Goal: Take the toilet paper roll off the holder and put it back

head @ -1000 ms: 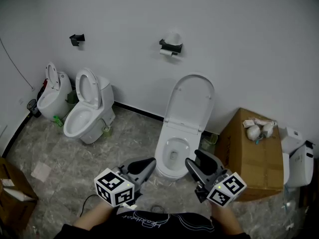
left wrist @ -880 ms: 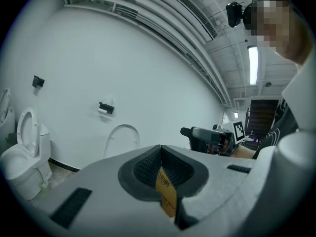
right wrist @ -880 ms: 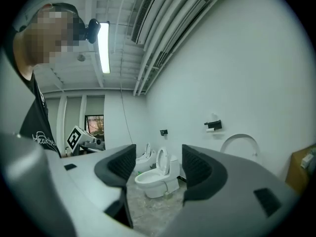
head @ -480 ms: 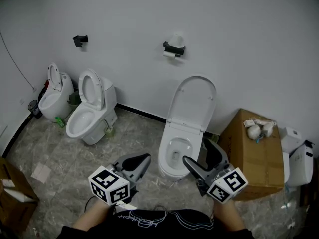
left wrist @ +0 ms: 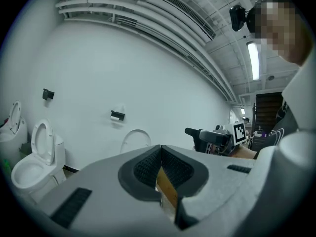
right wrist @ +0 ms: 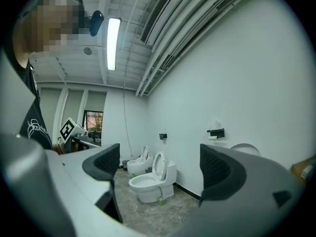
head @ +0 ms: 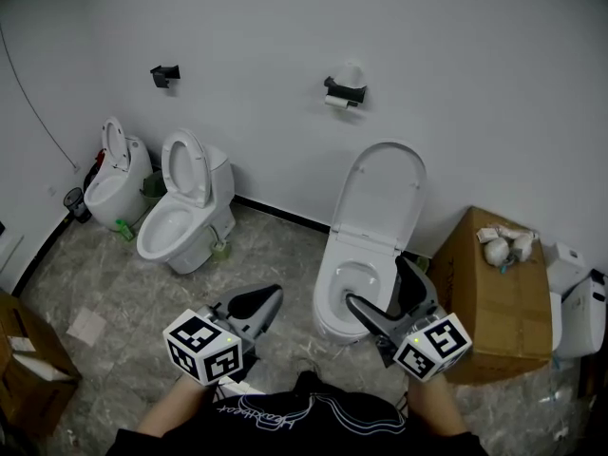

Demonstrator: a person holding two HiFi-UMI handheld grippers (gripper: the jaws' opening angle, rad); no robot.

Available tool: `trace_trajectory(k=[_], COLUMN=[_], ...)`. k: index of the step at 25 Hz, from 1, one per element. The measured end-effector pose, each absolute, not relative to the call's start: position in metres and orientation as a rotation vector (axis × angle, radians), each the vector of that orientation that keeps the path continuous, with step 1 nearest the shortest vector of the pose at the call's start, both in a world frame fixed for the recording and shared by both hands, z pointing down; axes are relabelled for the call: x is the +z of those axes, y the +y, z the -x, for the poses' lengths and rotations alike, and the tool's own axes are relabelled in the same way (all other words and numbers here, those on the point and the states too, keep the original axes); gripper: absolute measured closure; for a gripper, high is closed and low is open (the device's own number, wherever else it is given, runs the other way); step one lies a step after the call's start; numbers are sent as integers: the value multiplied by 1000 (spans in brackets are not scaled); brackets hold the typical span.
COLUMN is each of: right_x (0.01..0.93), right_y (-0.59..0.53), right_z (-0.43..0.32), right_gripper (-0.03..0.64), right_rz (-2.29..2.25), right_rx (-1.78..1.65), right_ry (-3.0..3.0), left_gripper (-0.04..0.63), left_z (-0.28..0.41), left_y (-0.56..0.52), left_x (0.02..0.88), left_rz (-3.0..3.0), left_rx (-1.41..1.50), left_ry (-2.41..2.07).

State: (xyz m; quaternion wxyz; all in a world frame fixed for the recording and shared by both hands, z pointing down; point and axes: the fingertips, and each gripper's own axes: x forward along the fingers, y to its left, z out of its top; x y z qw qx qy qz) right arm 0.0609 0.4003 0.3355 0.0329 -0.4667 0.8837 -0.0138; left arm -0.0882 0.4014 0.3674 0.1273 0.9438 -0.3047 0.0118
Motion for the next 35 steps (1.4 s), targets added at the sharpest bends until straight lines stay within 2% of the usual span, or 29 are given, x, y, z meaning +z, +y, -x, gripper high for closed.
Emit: trace_trajectory(k=[13, 29, 35], right_x=[351, 359, 357], right_y=[307, 62, 6], right_z=[-58, -77, -90], right_gripper=[80, 66, 66], right_rz=[1457, 1510, 1523], right_rx=[-30, -93, -103], right_ry=[2718, 2749, 2751], left_gripper=[591, 591, 591], left_z=[104, 88, 74], left_y=[316, 69, 14], left_x=[385, 390, 388], left_rz=[-2723, -2683, -2695], left_rx=[34, 55, 63], left_ry=[-959, -939, -922])
